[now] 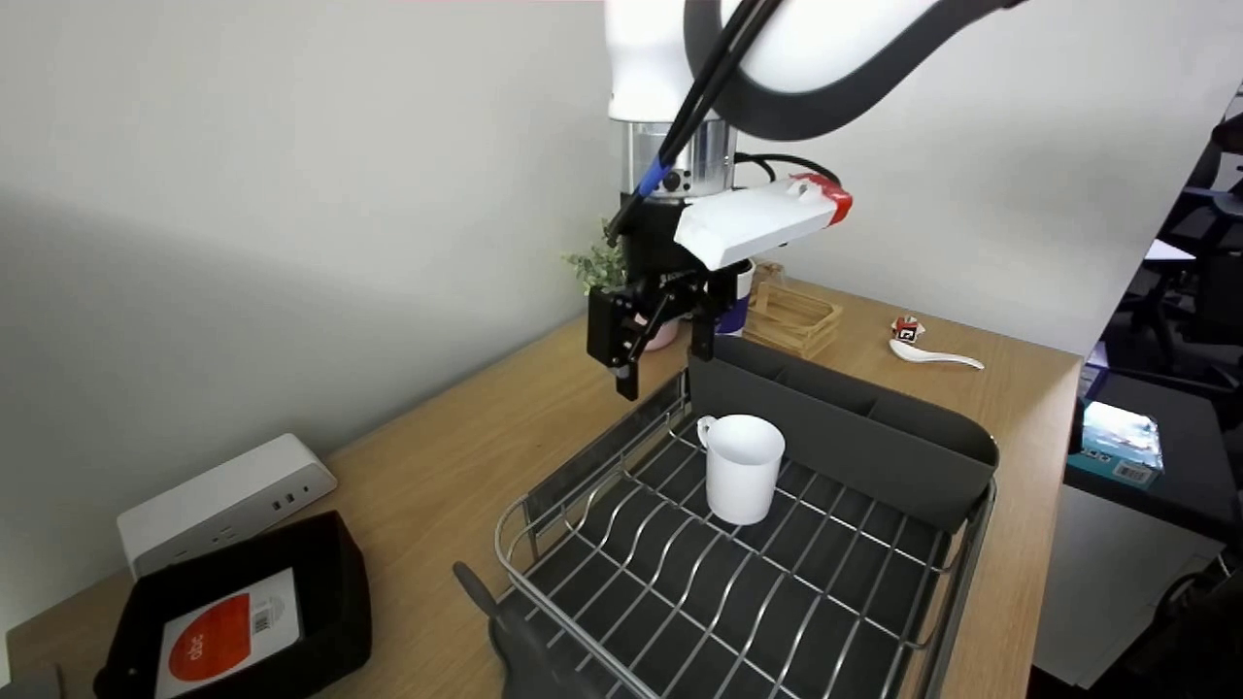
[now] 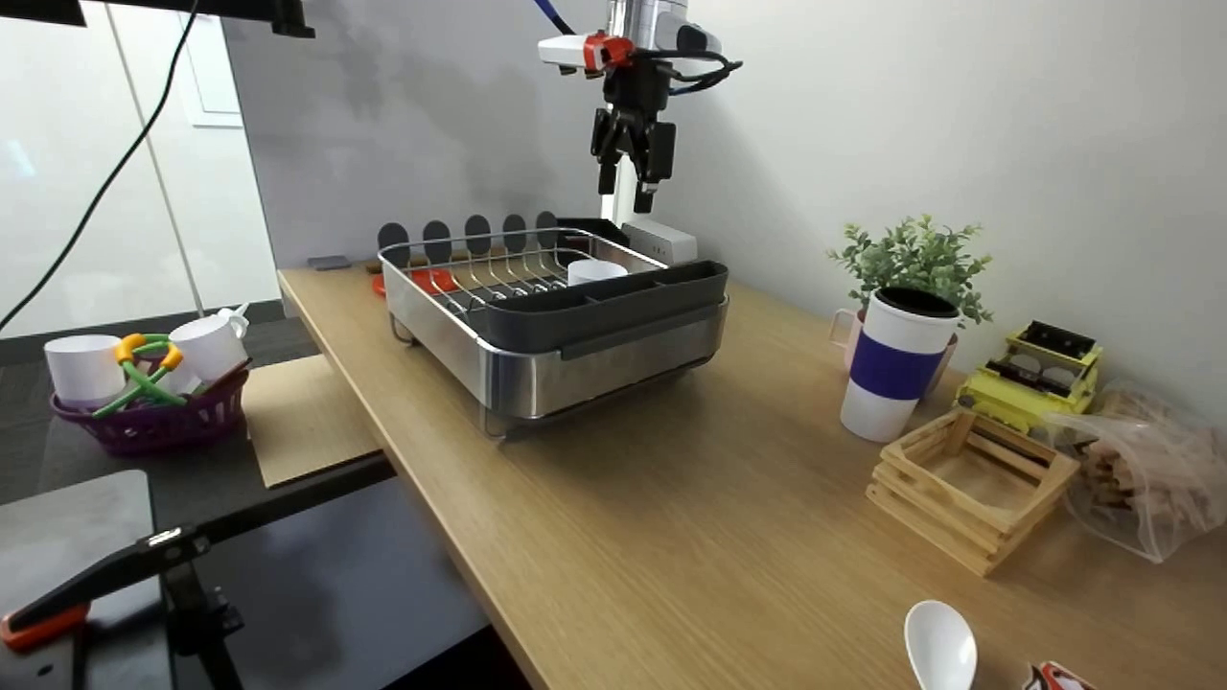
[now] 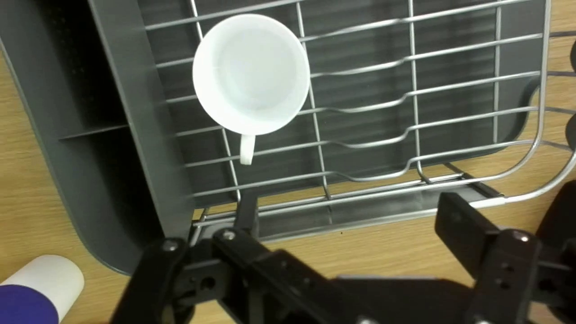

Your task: Remove the cup from the rack and put it on the table

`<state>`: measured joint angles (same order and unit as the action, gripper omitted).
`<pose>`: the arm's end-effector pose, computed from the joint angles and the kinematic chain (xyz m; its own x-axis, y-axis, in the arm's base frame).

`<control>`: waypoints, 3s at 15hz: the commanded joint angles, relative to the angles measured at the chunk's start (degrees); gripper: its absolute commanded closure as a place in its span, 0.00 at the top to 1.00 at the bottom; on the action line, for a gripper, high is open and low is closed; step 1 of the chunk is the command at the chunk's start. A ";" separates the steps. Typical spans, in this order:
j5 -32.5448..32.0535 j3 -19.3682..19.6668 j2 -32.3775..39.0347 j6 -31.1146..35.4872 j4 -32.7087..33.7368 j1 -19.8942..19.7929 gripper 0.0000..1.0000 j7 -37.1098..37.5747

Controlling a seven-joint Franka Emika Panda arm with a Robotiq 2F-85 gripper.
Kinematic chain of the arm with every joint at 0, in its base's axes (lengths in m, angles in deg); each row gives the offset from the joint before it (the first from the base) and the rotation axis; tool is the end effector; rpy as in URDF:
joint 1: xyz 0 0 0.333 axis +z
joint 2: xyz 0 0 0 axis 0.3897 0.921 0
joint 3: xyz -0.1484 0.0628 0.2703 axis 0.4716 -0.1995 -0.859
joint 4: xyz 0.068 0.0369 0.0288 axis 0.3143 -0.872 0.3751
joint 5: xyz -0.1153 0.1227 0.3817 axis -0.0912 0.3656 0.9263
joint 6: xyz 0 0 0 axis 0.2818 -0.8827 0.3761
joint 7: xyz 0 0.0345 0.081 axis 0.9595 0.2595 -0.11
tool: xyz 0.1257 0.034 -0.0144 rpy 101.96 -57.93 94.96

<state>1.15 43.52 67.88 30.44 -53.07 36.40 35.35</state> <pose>0.7213 0.2110 0.3109 0.9865 -0.1637 -0.0006 -0.1637 -0.9861 -0.0274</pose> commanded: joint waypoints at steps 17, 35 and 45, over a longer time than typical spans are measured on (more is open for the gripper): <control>-8.66 2.00 -0.27 3.46 -1.57 -0.04 1.00 -11.33; -2.65 0.80 0.76 3.64 -3.92 -0.45 1.00 -11.20; -2.51 0.84 1.49 3.55 -4.40 -0.43 1.00 -10.89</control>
<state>-2.22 44.52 69.43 33.98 -56.67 36.18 24.36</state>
